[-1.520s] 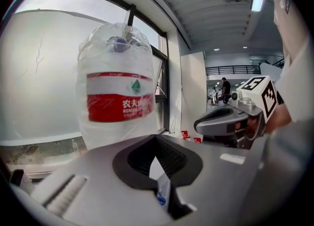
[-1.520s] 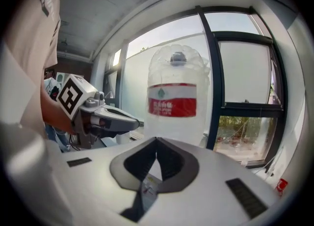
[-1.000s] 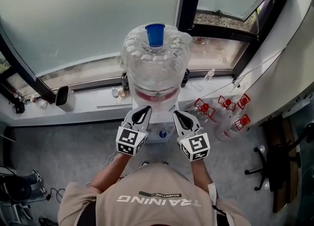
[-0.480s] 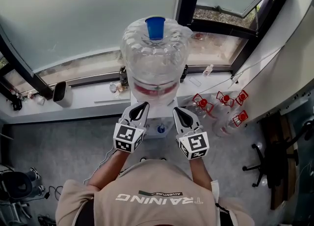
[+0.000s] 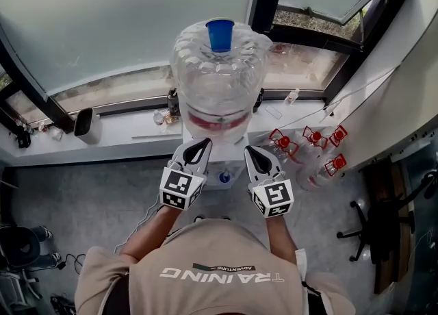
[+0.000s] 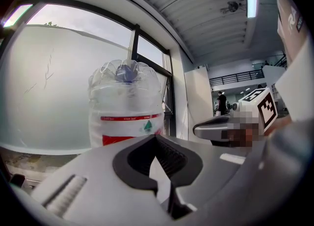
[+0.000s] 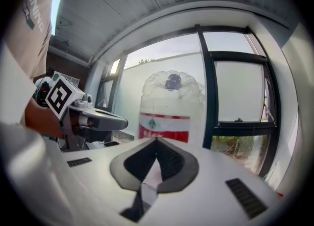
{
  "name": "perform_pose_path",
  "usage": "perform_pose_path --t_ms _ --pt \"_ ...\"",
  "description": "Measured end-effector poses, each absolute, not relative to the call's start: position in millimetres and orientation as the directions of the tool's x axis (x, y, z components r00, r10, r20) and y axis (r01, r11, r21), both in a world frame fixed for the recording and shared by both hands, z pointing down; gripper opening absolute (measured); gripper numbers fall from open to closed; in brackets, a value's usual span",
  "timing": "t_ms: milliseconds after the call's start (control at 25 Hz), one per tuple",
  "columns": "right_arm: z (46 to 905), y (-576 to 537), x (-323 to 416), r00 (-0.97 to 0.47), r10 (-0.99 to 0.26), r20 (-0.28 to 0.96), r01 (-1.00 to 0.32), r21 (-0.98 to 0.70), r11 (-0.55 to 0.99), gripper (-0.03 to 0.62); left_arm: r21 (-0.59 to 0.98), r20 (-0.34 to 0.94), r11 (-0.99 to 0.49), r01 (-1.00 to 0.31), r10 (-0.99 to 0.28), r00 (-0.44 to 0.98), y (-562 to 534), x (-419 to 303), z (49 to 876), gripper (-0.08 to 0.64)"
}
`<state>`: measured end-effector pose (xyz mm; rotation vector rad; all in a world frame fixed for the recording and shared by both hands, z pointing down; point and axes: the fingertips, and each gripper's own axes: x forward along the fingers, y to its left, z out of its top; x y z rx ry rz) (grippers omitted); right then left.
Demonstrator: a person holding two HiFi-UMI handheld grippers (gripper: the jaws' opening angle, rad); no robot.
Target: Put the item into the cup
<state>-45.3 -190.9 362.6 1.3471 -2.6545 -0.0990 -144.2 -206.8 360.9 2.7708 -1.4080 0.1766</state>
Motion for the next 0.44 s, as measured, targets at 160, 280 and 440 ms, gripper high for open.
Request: perform_pose_path --t_ms 160,280,440 --pt "363.5 -195.4 -42.5 -0.577 -0.81 0.109 -0.799 0.13 0.587 0.011 -0.024 0.124 -0.592 -0.806 -0.801 0.585 -210.0 -143.3 365.7 0.008" --pt "367.3 -198.1 -42.9 -0.58 -0.806 0.113 -0.797 0.126 0.591 0.011 -0.02 0.13 -0.595 -0.804 -0.799 0.588 -213.8 -141.8 369.4 0.008" --pt "369.5 -199.0 -45.2 -0.593 -0.797 0.115 -0.786 0.134 0.604 0.011 -0.016 0.132 -0.594 -0.804 -0.799 0.587 -218.1 -138.6 373.4 0.008"
